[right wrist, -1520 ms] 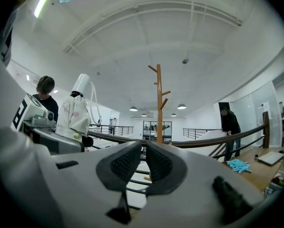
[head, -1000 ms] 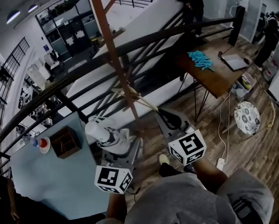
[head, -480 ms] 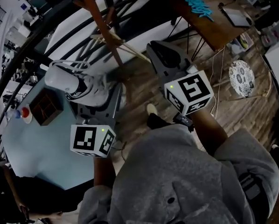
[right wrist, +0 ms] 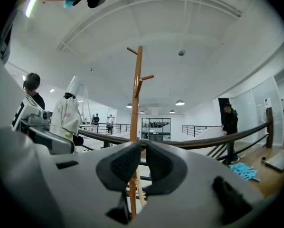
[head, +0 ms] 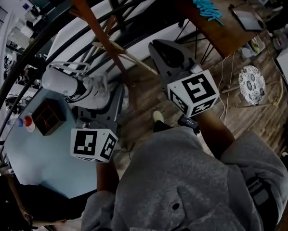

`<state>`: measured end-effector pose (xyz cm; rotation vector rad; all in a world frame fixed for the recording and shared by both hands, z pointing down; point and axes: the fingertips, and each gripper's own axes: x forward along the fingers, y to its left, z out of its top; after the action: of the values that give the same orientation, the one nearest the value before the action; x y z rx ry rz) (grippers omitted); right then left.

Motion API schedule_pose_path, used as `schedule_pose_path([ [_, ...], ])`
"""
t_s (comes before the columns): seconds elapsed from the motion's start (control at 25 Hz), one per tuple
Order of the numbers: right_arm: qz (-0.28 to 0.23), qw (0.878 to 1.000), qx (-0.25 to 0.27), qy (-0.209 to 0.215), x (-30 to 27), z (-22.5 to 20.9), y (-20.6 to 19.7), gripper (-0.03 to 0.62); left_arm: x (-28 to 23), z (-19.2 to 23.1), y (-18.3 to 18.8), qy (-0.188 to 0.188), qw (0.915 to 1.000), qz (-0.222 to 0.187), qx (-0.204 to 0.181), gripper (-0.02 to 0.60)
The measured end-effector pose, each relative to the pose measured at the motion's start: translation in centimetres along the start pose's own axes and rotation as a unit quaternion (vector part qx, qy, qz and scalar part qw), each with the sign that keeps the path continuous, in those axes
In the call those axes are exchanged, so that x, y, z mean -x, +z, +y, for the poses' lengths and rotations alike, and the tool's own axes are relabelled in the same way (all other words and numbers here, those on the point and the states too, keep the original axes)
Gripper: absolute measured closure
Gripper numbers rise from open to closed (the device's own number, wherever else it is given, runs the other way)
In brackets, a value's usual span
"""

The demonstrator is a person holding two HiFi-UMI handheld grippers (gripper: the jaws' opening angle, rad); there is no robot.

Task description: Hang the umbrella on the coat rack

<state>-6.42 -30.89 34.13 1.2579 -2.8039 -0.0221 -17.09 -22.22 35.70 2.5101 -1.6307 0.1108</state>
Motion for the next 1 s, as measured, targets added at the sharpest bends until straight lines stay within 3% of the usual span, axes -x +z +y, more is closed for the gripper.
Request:
schedule_pose_path([
  [0.64, -0.019, 0.999, -0.002, 0.026, -6.4, -3.4, 1.8, 0.548, -6.4, 2.6, 3.7, -0.005, 0.9998, -0.006, -0.017, 0.337],
  [1.0, -0.026, 0.999, -0.008, 0.043, -8.2, -5.4, 1.8, 0.548, -9.0, 1.8, 6.5, -0.022, 0.9991, -0.021, -0.03, 0.337],
])
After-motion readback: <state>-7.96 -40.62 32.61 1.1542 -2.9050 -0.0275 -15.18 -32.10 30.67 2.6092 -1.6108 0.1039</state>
